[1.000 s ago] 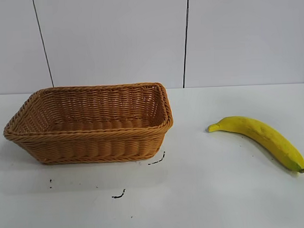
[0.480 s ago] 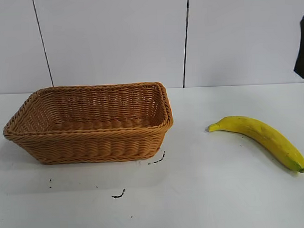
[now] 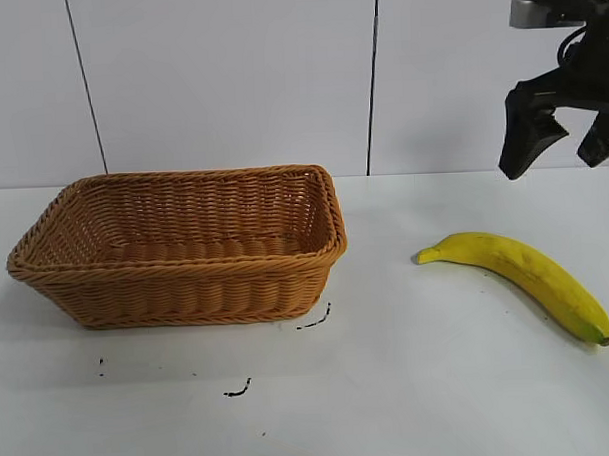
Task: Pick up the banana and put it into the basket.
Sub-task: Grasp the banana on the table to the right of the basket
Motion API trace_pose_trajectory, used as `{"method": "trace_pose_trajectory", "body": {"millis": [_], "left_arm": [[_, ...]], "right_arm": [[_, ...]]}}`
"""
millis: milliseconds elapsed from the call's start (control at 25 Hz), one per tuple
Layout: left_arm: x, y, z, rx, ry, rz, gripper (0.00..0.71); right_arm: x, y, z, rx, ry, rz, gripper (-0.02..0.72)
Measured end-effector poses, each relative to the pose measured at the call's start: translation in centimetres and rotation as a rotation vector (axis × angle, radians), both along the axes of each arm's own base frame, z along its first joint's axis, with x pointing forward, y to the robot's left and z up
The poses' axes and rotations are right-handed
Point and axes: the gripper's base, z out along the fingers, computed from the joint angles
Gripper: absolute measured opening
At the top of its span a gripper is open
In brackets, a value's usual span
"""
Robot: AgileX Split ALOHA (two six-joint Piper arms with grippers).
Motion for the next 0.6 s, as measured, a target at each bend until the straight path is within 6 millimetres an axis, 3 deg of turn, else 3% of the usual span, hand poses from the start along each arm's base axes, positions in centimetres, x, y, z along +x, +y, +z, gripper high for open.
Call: {"method": "trace_pose_trajectory", "body": {"millis": [600], "left_arm": [[0.0,0.0,0.0,0.000,0.000,0.000,0.690]], "right_arm": [[-1.3,0.1,-0.3,-0.026,0.135,0.155,0.659]]}}
